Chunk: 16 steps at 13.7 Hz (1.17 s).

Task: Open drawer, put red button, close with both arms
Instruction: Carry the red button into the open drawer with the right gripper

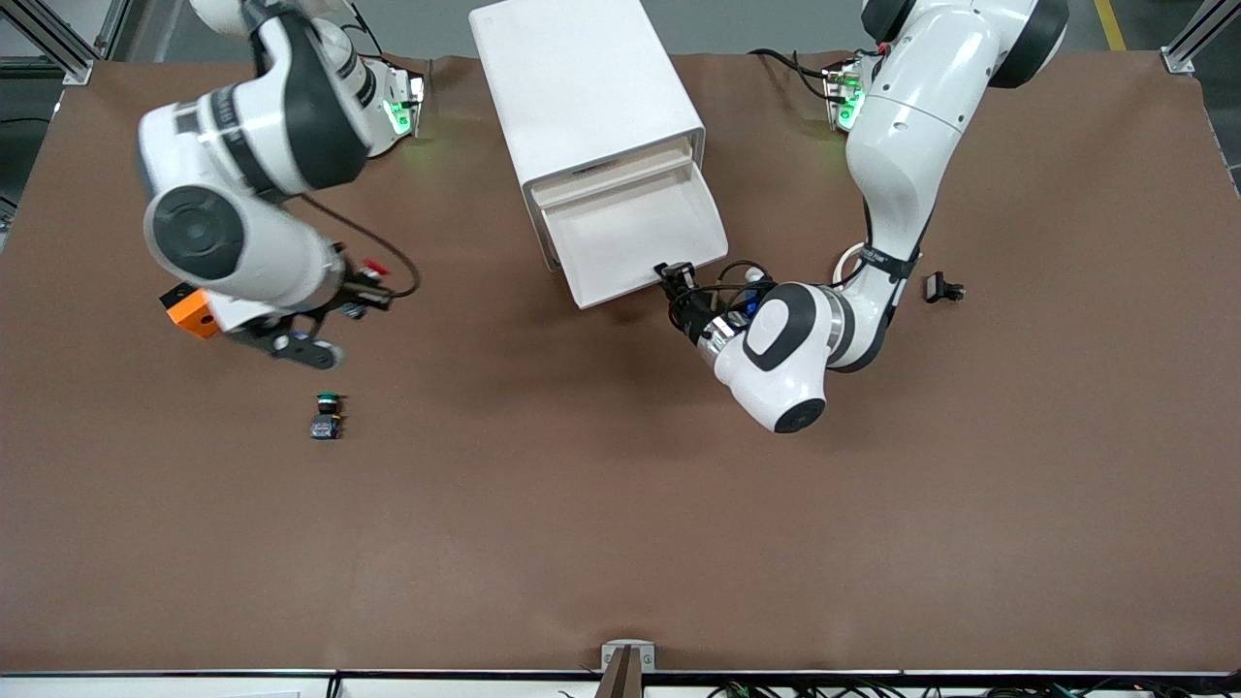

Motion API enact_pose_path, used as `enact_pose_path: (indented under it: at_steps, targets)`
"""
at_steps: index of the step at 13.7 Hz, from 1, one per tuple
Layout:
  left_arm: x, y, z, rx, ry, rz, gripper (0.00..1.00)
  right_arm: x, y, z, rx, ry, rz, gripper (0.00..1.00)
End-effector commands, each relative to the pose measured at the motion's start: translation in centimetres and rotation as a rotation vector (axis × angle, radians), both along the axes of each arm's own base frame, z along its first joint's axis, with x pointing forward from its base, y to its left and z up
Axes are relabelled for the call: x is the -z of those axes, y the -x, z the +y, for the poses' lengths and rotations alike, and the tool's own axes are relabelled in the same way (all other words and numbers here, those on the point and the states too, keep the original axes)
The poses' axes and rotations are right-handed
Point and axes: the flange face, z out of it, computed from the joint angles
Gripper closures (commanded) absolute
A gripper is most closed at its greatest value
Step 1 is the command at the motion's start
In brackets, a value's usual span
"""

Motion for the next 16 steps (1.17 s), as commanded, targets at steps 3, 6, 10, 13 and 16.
enact_pose_path:
  at_steps: [3, 6, 10, 13, 16]
  targets:
    - [-1.4, -4.0, 3.5, -0.044, 0.043, -0.074, 0.0, 0.0, 4.2, 12.2, 0.286, 0.036, -0.044, 0.74]
    - [-4.9, -8.7, 9.8, -0.12, 0.024, -0.173, 0.0, 2.1, 6.2, 18.6, 0.485, 0.006, -0.072, 0.74]
    - [-9.3, -10.4, 16.5, 0.089, -0.035, -0.356, 0.0, 5.1, 9.3, 24.6, 0.65, 0.026, -0.106, 0.74]
    - [-12.2, -10.6, 18.8, 0.324, -0.081, -0.505, 0.0, 7.1, 10.6, 26.2, 0.672, 0.054, -0.096, 0.74]
    - [-13.1, -10.7, 20.1, 0.48, -0.116, -0.566, 0.0, 8.7, 11.2, 27.3, 0.692, 0.07, -0.095, 0.74]
